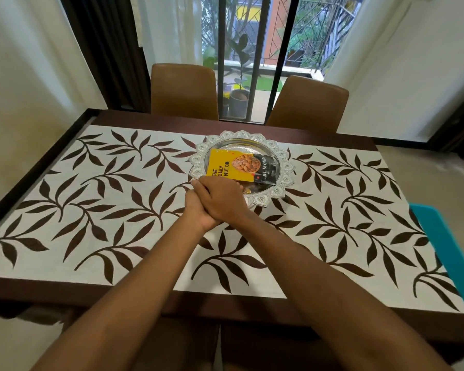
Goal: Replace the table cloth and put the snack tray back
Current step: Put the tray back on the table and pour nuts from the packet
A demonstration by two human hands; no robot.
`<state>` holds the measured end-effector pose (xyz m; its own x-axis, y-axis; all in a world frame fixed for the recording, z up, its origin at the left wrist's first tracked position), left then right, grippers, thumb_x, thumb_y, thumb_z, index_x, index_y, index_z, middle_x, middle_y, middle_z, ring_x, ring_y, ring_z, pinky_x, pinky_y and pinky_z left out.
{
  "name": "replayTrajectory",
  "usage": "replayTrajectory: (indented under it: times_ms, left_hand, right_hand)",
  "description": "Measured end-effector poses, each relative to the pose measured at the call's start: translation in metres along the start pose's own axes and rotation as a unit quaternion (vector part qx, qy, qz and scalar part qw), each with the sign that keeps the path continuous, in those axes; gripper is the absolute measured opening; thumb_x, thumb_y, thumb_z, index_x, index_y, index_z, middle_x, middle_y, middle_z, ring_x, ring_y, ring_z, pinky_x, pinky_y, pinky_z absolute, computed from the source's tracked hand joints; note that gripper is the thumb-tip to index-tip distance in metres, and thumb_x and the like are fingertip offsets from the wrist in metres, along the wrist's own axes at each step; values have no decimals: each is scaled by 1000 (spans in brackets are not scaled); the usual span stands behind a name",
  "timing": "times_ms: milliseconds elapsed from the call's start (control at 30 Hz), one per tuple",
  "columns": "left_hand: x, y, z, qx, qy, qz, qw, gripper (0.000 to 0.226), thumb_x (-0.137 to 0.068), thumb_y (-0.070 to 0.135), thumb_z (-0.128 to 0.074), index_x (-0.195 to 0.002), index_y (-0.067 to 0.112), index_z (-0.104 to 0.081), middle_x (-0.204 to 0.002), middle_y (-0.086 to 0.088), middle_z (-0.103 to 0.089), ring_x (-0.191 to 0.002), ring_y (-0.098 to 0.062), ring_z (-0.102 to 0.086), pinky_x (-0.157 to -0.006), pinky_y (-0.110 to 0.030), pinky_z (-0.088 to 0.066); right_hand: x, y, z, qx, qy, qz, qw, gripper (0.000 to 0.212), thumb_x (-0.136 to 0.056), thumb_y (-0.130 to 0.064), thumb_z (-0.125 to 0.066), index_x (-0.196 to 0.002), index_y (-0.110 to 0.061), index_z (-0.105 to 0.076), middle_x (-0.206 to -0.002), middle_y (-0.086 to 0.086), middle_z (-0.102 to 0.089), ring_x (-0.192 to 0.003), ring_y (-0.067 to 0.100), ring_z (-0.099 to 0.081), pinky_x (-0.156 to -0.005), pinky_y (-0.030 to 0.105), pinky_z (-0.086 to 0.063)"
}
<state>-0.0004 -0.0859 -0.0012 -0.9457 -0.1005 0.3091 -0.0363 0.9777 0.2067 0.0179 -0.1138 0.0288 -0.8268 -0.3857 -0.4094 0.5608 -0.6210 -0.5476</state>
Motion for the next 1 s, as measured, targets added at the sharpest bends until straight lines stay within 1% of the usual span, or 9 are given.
replayTrajectory:
  times_ms: [67,200,300,433,567,667,733,900,1000]
  left_hand:
    - [2,6,4,20,16,-18,999,34,-103,23,-34,-73,12,-48,-59,-1,-47,-56,-8,-55,-68,-21,-49]
    - [2,17,17,-70,75,109,989,33,-103,26,-35,-92,7,-60,-73,-9,-68,-70,-20,-69,-65,-28,-57]
    - [-3,24,13,-161,100,116,975,32,-101,15,-33,-92,7,-63,-70,-10,-72,-60,-22,-73,-53,-28,-59]
    - [-21,28,8,-178,139,119,967,29,-102,9,-39,-83,-1,-59,-57,-12,-63,-42,-18,-63,-41,-22,-53]
    - [-43,35,11,-151,153,184,959,29,-102,12,-38,-75,8,-47,-48,-2,-44,-29,-5,-39,-27,-12,-30]
    - [-51,34,1,-198,135,220,945,37,-99,11,-34,-63,13,-40,-42,3,-37,-25,-5,-31,-24,-13,-23]
    - [-56,32,-4,-238,138,220,936,29,-90,5,-34,-64,17,-36,-42,4,-35,-26,-5,-29,-23,-13,-20]
    - [-71,35,-19,-481,142,127,856,34,-96,9,-34,-64,21,-38,-48,6,-38,-30,-4,-27,-27,-12,-18]
    - [-82,35,-31,-593,116,59,795,36,-104,22,-37,-68,19,-43,-55,3,-40,-36,-6,-29,-31,-13,-19]
  right_hand:
    - [2,-4,-1,24,10,35,999,45,-101,-38,-42,-70,-12,-61,-64,3,-61,-62,21,-54,-58,36,-35]
    - [-1,-2,5,48,25,75,996,41,-97,-37,-45,-68,-14,-61,-64,1,-59,-61,22,-53,-62,38,-39]
    - [-6,3,16,31,28,65,997,29,-90,-36,-56,-73,-17,-70,-70,-2,-64,-66,19,-57,-64,37,-44]
    - [-15,28,50,-36,65,-9,997,15,-88,-28,-66,-84,-16,-75,-78,-4,-70,-72,13,-62,-67,37,-52]
    - [-18,89,73,6,17,-130,991,12,-89,-29,-71,-95,-20,-76,-90,-6,-71,-83,11,-64,-77,36,-56]
    - [-12,137,83,65,-43,-177,981,31,-81,-30,-79,-111,-25,-72,-110,-1,-66,-101,16,-59,-82,35,-52]
    - [-11,153,83,104,-92,-167,976,50,-78,-34,-82,-125,-29,-66,-120,3,-57,-112,21,-51,-86,36,-48]
    - [-27,154,81,140,-149,-81,976,72,-71,-50,-84,-137,-37,-58,-134,0,-49,-123,20,-40,-96,40,-45]
    - [-32,154,75,159,-174,-32,971,70,-73,-53,-81,-137,-36,-58,-133,-1,-53,-120,20,-43,-89,38,-44]
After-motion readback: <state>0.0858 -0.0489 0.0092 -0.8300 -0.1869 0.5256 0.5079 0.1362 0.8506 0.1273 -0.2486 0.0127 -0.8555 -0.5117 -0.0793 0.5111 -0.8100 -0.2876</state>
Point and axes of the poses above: each hand's wrist, its own x-axis away from the middle knuckle, its own z-axis out of the back of the hand, y = z × x, the point moved 6 cm from there along -x, towards the middle knuckle
